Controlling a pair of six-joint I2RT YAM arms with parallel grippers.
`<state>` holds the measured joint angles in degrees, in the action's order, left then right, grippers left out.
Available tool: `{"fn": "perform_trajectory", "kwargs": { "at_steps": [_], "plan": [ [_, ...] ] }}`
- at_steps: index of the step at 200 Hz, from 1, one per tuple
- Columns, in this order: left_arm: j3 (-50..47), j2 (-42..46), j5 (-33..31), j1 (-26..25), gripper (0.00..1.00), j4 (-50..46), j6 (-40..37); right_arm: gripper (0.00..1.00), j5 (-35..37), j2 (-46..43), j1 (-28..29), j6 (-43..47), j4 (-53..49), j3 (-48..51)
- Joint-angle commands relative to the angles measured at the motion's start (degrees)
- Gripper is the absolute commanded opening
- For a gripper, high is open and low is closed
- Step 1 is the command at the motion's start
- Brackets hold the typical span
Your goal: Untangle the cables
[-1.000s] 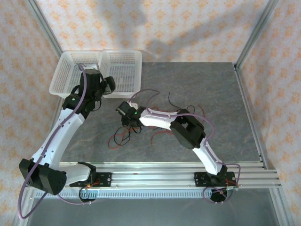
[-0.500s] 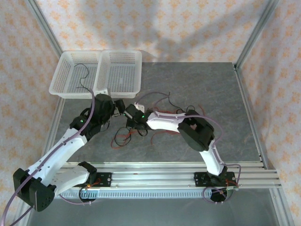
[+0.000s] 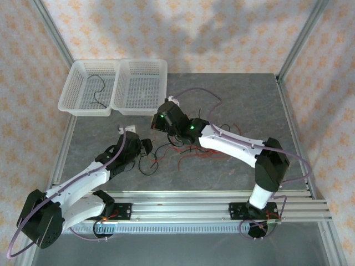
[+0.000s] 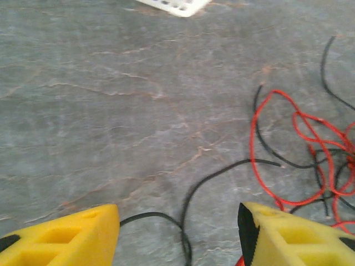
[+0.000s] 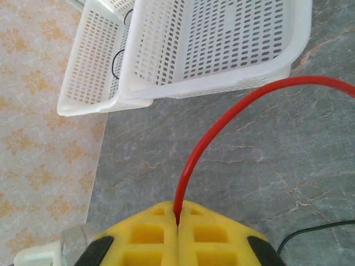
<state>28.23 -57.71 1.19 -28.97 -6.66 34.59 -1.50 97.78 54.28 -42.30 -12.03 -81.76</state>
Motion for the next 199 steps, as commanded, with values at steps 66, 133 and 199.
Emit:
{"fn": "perform_trajectory", "kwargs": {
  "at_steps": [66,133,199],
  "plan": [
    [-3.9,-0.6,0.4,-1.1,0.59,7.3,0.4,0.00,1.7,-1.0,-2.6,10.0,-5.7,-16.2],
    [-4.7,-0.7,-0.2,-1.1,0.59,6.7,1.4,0.00,0.1,12.5,-4.5,20.8,-12.8,-46.7],
    [-4.7,1.3,0.2,-1.3,0.59,4.3,2.9,0.00,-10.3,26.1,-10.1,29.8,0.1,-61.1]
  ]
}}
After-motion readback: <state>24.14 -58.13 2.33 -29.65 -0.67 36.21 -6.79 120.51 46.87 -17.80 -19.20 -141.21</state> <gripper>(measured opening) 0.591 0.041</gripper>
